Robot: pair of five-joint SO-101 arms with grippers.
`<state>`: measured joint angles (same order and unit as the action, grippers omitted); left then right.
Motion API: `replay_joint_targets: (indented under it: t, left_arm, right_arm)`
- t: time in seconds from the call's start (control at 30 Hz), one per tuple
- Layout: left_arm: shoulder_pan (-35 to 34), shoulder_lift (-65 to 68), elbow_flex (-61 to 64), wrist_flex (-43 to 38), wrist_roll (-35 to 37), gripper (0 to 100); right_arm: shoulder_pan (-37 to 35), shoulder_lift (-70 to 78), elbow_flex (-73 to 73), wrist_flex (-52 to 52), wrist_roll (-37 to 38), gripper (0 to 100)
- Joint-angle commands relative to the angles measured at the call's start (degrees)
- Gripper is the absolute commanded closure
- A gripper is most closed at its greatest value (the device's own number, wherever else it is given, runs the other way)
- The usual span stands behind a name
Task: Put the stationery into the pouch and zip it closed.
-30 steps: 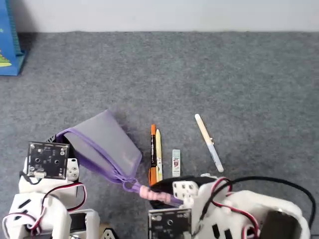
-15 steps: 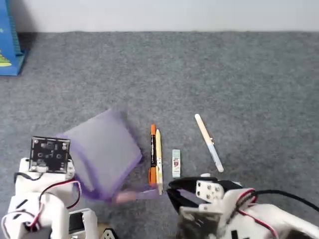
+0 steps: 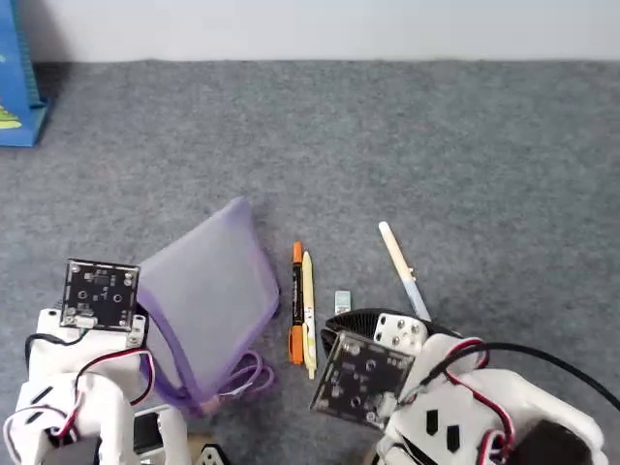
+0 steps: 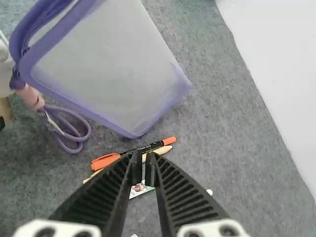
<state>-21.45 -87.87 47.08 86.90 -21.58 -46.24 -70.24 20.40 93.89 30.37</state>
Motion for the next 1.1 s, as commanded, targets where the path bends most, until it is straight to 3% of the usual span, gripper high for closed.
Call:
replay_joint_targets:
  t: [0.0, 0.5, 0.83, 1.07]
  left_arm:
    - [-0.44, 0.79, -0.22, -0.09, -1.41, 99]
    - [1.41, 3.16, -0.92, 4.04, -1.85, 99]
    - [1.67, 37.63, -21.76, 10.20, 4.13, 99]
    - [1.76, 56.62, -38.81, 13.71, 14.51, 99]
  right_arm:
    - [0.31, 1.19, -0.18, -1.36, -2.73, 99.1]
    - [0.75, 4.62, -0.26, -0.04, -13.63, 99.1]
    - [5.23, 17.10, -3.25, 0.75, -17.05, 99.0]
    - [5.32, 17.63, -3.16, -0.22, -21.01, 98.7]
